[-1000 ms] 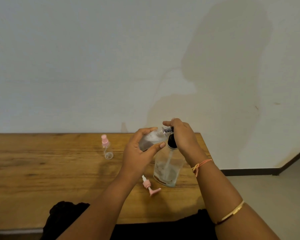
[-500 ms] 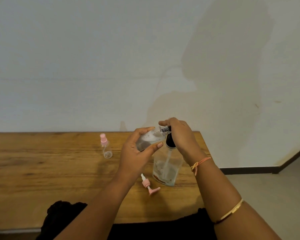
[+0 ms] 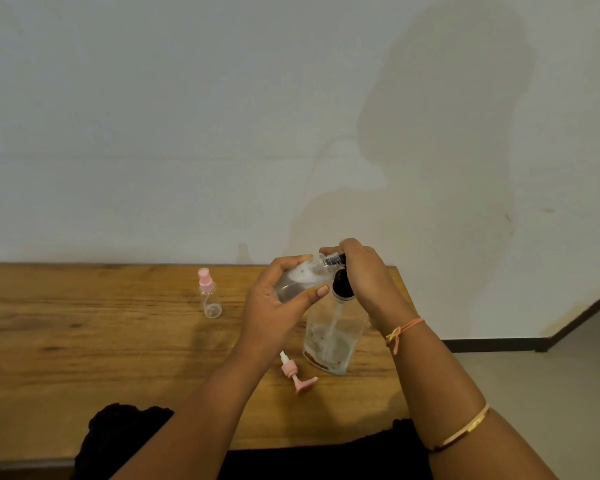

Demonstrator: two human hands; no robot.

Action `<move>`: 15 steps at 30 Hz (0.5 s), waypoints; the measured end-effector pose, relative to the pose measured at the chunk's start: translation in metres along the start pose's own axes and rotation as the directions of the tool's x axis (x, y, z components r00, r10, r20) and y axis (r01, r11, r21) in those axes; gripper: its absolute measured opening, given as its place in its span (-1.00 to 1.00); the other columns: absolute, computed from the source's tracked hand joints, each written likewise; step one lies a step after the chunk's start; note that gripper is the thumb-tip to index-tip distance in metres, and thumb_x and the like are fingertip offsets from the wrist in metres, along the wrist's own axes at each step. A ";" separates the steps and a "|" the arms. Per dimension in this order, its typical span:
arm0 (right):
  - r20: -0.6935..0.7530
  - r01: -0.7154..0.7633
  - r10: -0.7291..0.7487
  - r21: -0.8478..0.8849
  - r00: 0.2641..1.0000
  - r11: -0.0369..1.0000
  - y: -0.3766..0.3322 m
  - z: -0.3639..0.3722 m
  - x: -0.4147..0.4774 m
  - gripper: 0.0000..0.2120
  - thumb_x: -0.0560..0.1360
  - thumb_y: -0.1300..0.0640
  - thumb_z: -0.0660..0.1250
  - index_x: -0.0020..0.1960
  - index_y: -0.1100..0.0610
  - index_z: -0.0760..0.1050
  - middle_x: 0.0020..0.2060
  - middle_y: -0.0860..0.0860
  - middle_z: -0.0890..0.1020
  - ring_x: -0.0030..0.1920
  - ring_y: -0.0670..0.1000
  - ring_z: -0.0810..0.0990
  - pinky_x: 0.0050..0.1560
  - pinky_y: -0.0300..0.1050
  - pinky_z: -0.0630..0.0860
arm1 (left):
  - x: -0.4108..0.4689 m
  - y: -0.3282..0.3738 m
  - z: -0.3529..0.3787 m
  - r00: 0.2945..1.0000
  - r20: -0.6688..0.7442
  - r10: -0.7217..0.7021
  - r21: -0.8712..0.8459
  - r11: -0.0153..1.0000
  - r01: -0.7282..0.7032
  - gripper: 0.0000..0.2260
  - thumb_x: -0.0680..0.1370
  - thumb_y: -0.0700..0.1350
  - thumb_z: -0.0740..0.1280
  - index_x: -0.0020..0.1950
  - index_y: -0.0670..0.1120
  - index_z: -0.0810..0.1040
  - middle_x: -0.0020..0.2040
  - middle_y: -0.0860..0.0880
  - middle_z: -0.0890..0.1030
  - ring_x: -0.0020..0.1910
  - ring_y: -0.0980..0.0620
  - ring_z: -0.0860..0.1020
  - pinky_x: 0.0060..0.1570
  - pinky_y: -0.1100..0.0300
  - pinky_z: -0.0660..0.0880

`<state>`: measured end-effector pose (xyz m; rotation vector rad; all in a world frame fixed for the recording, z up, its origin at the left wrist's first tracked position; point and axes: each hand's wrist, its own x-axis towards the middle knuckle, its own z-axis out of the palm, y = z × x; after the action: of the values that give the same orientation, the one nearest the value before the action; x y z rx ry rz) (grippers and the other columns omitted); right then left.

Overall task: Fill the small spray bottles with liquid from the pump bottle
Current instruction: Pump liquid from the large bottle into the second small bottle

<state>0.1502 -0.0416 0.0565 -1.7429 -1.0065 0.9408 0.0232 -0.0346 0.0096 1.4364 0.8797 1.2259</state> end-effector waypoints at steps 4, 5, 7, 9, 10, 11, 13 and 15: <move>-0.025 -0.009 0.007 -0.053 1.000 0.999 0.003 0.000 0.000 -0.57 0.57 0.09 -0.01 0.07 0.29 0.57 0.08 0.26 0.59 0.10 0.28 0.50 0.21 0.17 0.38 | 0.001 -0.003 0.000 1.000 0.003 -0.007 0.020 1.000 0.007 -0.67 0.31 -0.13 0.50 -0.03 0.18 0.53 0.01 0.10 0.59 0.01 0.17 0.57 -0.06 0.23 0.58; -0.043 -0.025 0.021 -0.084 0.999 0.996 0.006 0.001 0.002 -0.59 0.57 0.08 -0.01 0.07 0.21 0.57 0.09 0.20 0.59 0.12 0.24 0.50 0.26 0.21 0.36 | 0.002 -0.004 0.000 1.000 0.005 -0.015 0.031 0.999 0.015 -0.67 0.32 -0.15 0.50 -0.03 0.17 0.53 0.01 0.10 0.60 0.01 0.16 0.57 -0.06 0.23 0.57; -0.039 -0.026 0.021 -0.139 0.999 0.990 0.007 0.006 0.002 -0.61 0.55 0.09 -0.03 0.12 0.11 0.54 0.18 0.11 0.52 0.23 0.18 0.44 0.34 0.23 0.25 | 0.003 -0.006 0.000 1.000 0.004 -0.026 0.047 0.999 0.025 -0.67 0.33 -0.16 0.50 -0.02 0.15 0.53 0.00 0.09 0.60 0.02 0.13 0.58 -0.07 0.25 0.57; -0.049 -0.021 0.015 -0.131 0.999 0.991 0.005 0.008 0.002 -0.53 0.41 -0.02 -0.08 0.03 0.02 0.57 0.24 0.07 0.50 0.28 0.16 0.41 0.38 0.31 0.15 | 0.002 -0.006 0.000 0.999 0.000 -0.035 0.058 0.998 0.035 -0.67 0.33 -0.15 0.50 -0.02 0.16 0.53 0.00 0.08 0.60 0.03 0.11 0.58 -0.06 0.22 0.58; -0.058 -0.025 0.018 -0.123 0.998 0.992 0.005 0.008 0.002 -0.52 0.35 -0.06 -0.10 -0.07 -0.03 0.57 0.21 0.04 0.52 0.27 0.13 0.42 0.39 0.31 0.12 | 0.002 -0.006 0.000 0.999 -0.001 -0.038 0.062 0.997 0.038 -0.67 0.33 -0.14 0.51 -0.02 0.16 0.53 0.01 0.08 0.60 0.03 0.11 0.57 -0.04 0.19 0.58; -0.065 -0.022 0.016 -0.097 0.998 0.995 0.005 0.008 0.001 -0.55 0.35 -0.09 -0.10 -0.13 -0.08 0.56 0.16 0.00 0.54 0.25 0.10 0.43 0.40 0.29 0.12 | 0.002 -0.004 0.000 0.999 0.000 -0.037 0.063 0.997 0.037 -0.67 0.33 -0.13 0.51 -0.02 0.17 0.53 0.02 0.08 0.60 0.04 0.11 0.57 -0.03 0.16 0.58; -0.050 -0.020 0.019 -0.023 0.999 1.000 0.004 0.009 0.001 -0.63 0.44 -0.08 -0.05 -0.16 -0.13 0.55 0.03 -0.07 0.54 0.20 0.06 0.45 0.41 0.26 0.13 | 0.001 -0.001 -0.001 1.000 -0.002 -0.026 0.045 0.999 0.026 -0.68 0.32 -0.12 0.50 -0.02 0.17 0.53 0.02 0.09 0.60 0.04 0.12 0.57 -0.02 0.13 0.59; -0.040 0.002 -0.002 -0.002 0.999 1.000 0.003 0.010 0.001 -0.65 0.44 -0.07 -0.03 -0.14 -0.15 0.55 0.01 -0.10 0.55 0.19 0.04 0.47 0.41 0.27 0.13 | 0.000 0.001 -0.002 1.000 -0.001 -0.013 0.028 1.000 0.013 -0.68 0.32 -0.12 0.49 -0.03 0.17 0.53 0.01 0.09 0.59 0.03 0.12 0.57 -0.03 0.14 0.59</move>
<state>0.1420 -0.0384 0.0508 -1.7555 -0.9834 0.9000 0.0212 -0.0349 0.0109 1.4506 0.9090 1.2086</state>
